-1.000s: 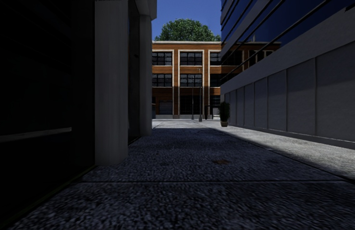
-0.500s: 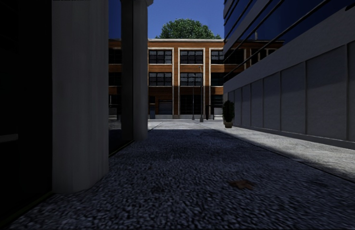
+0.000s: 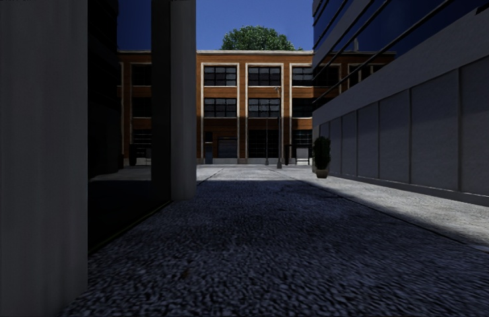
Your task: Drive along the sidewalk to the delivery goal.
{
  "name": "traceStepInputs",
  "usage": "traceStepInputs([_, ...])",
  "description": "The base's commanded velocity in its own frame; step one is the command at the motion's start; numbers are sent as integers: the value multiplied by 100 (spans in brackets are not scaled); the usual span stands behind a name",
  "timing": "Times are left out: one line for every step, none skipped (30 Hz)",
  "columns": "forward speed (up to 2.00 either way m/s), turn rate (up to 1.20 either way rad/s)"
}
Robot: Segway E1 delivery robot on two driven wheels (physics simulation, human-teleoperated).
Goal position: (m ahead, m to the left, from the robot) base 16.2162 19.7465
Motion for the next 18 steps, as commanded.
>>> traceStepInputs([200, 0])
traceStepInputs([200, 0])
traceStepInputs([200, 0])
traceStepInputs([200, 0])
traceStepInputs([200, 0])
traceStepInputs([200, 0])
traceStepInputs([200, 0])
traceStepInputs([200, 0])
traceStepInputs([200, 0])
traceStepInputs([200, 0])
traceStepInputs([200, 0])
traceStepInputs([200, 0])
traceStepInputs([200, 0])
traceStepInputs([200, 0])
traceStepInputs([200, 0])
traceStepInputs([200, 0])
traceStepInputs([200, 0])
traceStepInputs([200, 0])
